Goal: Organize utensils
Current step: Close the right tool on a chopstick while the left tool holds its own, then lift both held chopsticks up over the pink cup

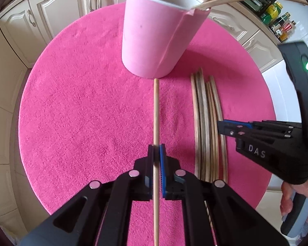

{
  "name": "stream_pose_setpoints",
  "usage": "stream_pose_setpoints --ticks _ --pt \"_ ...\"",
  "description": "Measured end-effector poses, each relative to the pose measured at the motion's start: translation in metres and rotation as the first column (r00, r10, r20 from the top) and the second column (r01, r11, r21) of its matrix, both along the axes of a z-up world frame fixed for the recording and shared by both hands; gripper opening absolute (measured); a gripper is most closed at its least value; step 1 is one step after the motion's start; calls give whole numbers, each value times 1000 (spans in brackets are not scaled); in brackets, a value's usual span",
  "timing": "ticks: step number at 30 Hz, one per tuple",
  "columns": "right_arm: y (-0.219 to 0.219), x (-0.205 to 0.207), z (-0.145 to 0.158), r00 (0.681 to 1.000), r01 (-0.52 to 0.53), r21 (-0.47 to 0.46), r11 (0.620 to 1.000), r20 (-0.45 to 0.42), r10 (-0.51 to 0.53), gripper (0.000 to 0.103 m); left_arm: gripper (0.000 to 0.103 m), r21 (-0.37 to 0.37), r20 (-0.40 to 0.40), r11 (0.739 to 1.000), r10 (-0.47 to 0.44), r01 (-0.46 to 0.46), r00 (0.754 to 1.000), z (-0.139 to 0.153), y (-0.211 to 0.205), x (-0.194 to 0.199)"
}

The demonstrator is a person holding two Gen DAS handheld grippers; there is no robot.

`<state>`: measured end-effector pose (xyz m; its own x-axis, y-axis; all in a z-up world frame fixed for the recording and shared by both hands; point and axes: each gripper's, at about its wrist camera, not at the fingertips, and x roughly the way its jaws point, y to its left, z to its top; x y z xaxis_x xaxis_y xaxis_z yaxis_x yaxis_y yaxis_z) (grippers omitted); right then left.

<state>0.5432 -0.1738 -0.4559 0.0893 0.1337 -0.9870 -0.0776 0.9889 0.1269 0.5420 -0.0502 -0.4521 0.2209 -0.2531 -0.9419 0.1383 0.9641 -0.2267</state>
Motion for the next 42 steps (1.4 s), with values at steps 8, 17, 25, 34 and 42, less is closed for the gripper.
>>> stream_pose_setpoints --ticks 8,17,25,34,42 --pt "-29 -26 19 993 55 188 981 92 -74 7 6 -18 76 999 40 -39 996 27 23 -10" --pt "-68 -42 104 927 67 337 939 327 -184 7 6 -88 264 993 98 -77 960 91 48 -25" --pt "-75 -55 211 717 9 433 901 625 -308 7 6 -181 466 977 182 -108 866 159 56 -17" --pt "-29 -34 258 545 -151 431 889 787 -289 7 6 -274 627 955 263 -108 733 215 53 23" --pt "7 9 240 497 -140 380 914 826 -267 7 6 -359 661 922 363 -147 657 209 57 62"
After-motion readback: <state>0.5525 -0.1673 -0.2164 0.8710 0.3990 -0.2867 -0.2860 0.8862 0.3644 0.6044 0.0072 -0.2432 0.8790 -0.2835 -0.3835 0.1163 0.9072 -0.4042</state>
